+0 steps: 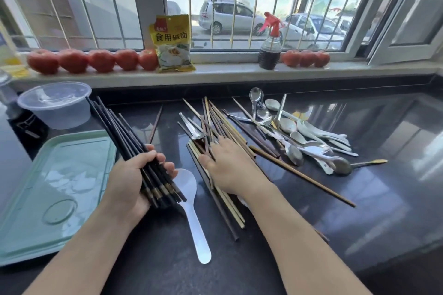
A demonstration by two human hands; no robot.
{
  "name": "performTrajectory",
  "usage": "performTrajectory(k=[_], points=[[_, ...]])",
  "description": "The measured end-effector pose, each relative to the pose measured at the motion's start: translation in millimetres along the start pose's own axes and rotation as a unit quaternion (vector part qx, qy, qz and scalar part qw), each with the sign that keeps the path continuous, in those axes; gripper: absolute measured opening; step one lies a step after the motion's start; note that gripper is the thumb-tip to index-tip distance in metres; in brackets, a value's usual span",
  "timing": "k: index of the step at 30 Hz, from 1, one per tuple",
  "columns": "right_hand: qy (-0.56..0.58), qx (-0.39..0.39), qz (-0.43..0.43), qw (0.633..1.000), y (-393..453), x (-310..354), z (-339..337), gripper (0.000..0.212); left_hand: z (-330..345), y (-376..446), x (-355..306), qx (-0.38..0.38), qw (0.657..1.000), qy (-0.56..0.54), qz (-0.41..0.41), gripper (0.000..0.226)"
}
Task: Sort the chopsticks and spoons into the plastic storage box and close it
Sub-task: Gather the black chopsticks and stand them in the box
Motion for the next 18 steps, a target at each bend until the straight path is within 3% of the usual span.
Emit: performTrajectory(k=[3, 5, 7, 10, 13, 15, 18], points=[[-0.028, -0.003, -0.057, 0.998, -9, 12, 2, 0.06, 1, 2, -1, 0.001, 1.0, -0.014, -0.002, 0.016], [-0.052, 0.035, -0.069, 0.996, -9, 16, 10, 0.069, 1, 4, 0, 0.006, 1.0, -0.011, -0.001, 0.016], [-0.052, 0.027, -0.054, 0.997, -4, 12, 10, 0.073, -1, 5, 0, 0.005, 1.0, -0.007, -0.001, 0.015], [-0.002, -0.068, 0.098, 0.993, 11, -30, -11, 0.074, -3, 7, 1, 0.001, 1.0, -0.001, -0.002, 0.015], [0.02, -0.05, 0.244, 0.968, 13, -82, -19, 0.078, -2, 8, 1, 0.0, 1.0, 0.002, -0.009, 0.015], [0.009, -0.027, 0.217, 0.976, 11, -86, -20, 0.073, 0, 7, 1, -0.001, 1.0, -0.001, -0.015, 0.016], [-0.003, -0.114, 0.138, 0.984, 16, -78, -49, 0.062, 2, 5, 0, -0.002, 1.0, 0.005, -0.015, 0.017]])
Point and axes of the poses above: each hand's wrist, its own y-axis towards the middle knuckle, its own z-axis out of the palm, x = y × z, the point moved 5 cm from there along y, towards the middle knuckle, and after that the axes turned 4 degrees about x, right-handed, at the moved point
